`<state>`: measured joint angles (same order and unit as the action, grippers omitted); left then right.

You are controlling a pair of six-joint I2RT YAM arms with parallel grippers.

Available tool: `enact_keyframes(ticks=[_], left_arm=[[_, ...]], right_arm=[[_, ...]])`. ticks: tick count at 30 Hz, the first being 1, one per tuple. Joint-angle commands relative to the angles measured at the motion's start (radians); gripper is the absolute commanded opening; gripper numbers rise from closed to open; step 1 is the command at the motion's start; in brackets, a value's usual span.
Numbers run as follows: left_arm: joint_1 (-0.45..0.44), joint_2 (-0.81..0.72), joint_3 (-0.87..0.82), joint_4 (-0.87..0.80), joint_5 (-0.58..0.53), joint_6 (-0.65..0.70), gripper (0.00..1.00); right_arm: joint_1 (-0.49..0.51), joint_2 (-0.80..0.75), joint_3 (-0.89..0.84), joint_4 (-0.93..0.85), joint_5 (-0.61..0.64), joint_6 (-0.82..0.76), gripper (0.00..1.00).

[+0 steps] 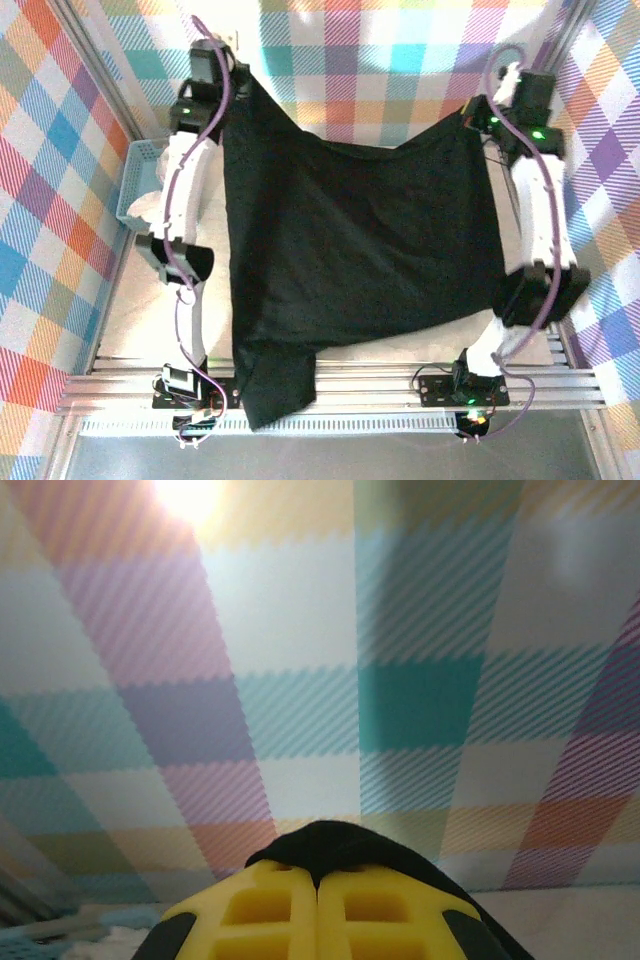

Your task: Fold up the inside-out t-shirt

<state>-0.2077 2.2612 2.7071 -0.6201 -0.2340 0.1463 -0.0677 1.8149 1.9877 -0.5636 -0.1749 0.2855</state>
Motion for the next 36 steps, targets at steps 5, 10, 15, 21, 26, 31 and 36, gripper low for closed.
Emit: enact_keyframes(ticks=[5, 10, 15, 21, 26, 31, 36], left_arm=[[0.050, 0.344, 0.200, 0.176, 0.045, 0.005, 0.37], [0.058, 0.319, 0.176, 0.096, 0.075, -0.028, 0.64], [0.060, 0.151, -0.006, -0.018, 0.132, -0.164, 0.70], [0.053, -0.318, -0.869, 0.293, 0.276, -0.454, 0.69], [0.037, -0.528, -1.361, 0.475, 0.383, -0.604, 0.70], [-0.014, -0.696, -1.684, 0.530, 0.432, -0.644, 0.71], [-0.082, -0.777, -1.813, 0.509, 0.474, -0.622, 0.71]], right_arm=[[0.042, 0.650, 0.621, -0.110, 0.140, -0.069, 0.21], [0.056, 0.824, 0.974, -0.326, 0.163, -0.101, 0.52], [0.110, 0.485, 0.417, -0.174, 0.176, -0.148, 0.59], [0.133, 0.188, -0.093, -0.148, 0.140, -0.062, 0.63], [0.104, -0.010, -0.480, -0.084, 0.195, 0.038, 0.64], [0.019, -0.192, -0.787, -0.030, 0.193, 0.125, 0.64], [-0.058, -0.268, -0.916, -0.041, 0.253, 0.112, 0.63]])
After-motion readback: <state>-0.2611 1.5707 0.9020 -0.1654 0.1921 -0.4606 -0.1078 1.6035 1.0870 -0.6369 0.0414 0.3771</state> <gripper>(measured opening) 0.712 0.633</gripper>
